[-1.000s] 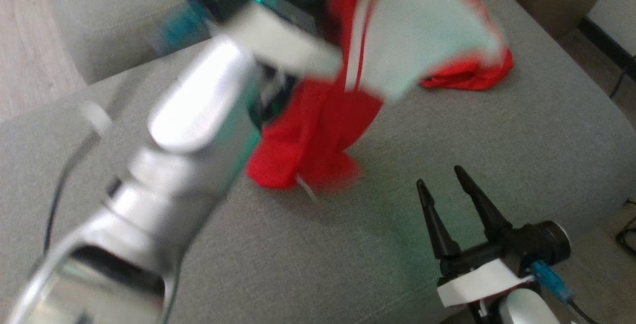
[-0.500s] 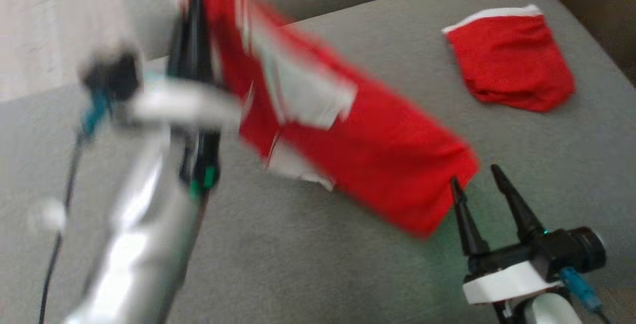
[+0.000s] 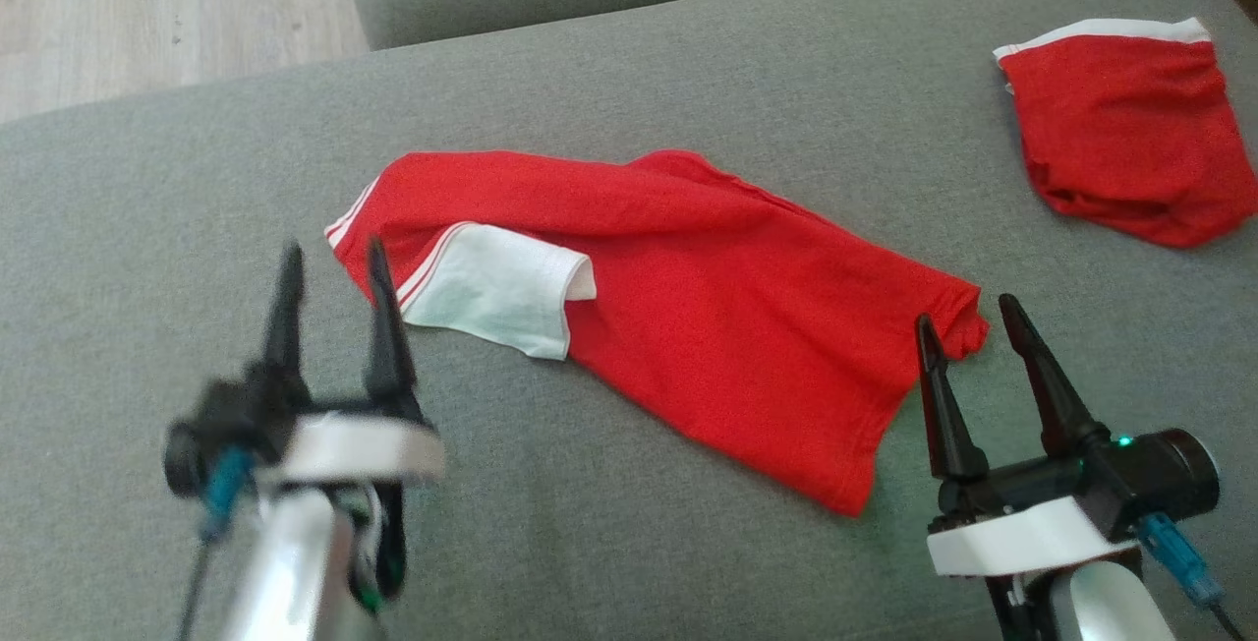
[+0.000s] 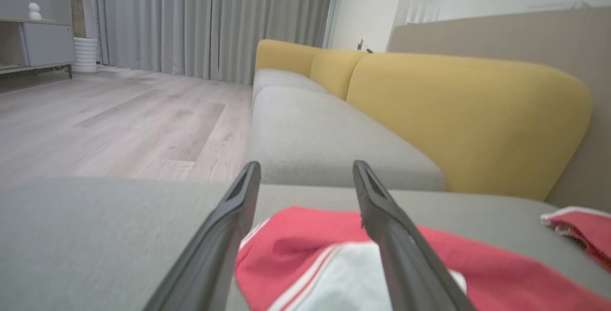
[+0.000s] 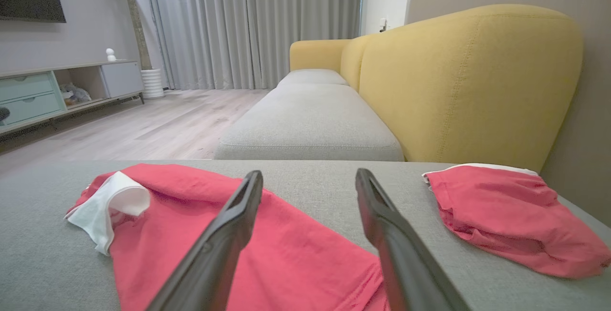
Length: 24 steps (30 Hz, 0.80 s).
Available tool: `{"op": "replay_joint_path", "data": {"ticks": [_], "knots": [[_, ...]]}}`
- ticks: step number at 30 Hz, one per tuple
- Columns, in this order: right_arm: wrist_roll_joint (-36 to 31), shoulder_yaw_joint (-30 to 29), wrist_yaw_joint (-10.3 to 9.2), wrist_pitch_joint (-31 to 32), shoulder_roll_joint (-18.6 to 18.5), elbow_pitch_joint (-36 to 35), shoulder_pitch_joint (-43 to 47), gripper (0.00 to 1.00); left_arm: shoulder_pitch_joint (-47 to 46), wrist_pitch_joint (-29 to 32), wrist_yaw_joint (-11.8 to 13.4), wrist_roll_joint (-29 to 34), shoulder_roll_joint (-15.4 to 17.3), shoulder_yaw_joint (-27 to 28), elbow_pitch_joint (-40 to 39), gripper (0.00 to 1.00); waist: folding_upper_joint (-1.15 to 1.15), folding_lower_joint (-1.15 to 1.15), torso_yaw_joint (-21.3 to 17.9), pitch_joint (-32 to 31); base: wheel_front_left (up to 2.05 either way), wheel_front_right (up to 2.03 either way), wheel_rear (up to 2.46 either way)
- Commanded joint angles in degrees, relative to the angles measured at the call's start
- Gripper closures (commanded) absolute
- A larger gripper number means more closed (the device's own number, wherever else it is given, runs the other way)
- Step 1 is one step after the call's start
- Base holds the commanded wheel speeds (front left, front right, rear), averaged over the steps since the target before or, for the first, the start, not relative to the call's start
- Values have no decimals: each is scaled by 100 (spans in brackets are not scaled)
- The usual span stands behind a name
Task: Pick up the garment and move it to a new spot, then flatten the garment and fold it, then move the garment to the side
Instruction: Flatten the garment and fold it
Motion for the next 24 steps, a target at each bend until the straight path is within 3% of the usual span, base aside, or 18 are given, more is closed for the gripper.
{"op": "replay_joint_path", "data": {"ticks": [1, 2, 6, 8, 10, 16, 24], "knots": [[9, 171, 39, -37, -30, -170, -92, 0, 130, -29, -33, 168, 45, -16, -248, 0, 0, -1, 20, 1, 0, 0, 0], [9, 171, 39, -37, -30, -170, -92, 0, 130, -29, -33, 168, 45, -16, -248, 0, 0, -1, 20, 1, 0, 0, 0], [102, 238, 39, -37, -30, -133, -80, 0, 425, -29, -105, 687, 29, -882, -130, 0, 0, -1, 31, 34, 0, 0, 0], [137, 289, 39, -37, -30, -104, -105, 0, 388, -29, -125, 975, 27, -1318, 230, 0, 0, -1, 0, 59, 0, 0, 0], [146, 373, 39, -37, -30, -76, -146, 0, 242, -29, 24, 1366, 27, -1605, 794, 0, 0, -1, -83, 80, 0, 0, 0], [122, 453, 39, -37, -29, -23, -202, 0, -522, -19, 657, 1759, 26, -1831, 2193, 0, 0, -1, -383, 167, 0, 0, 0], [129, 411, 39, -37, -29, 45, -193, 0, -1046, -27, 784, 1634, 133, -1733, 3036, 0, 0, -1, -699, 216, 0, 0, 0]]}}
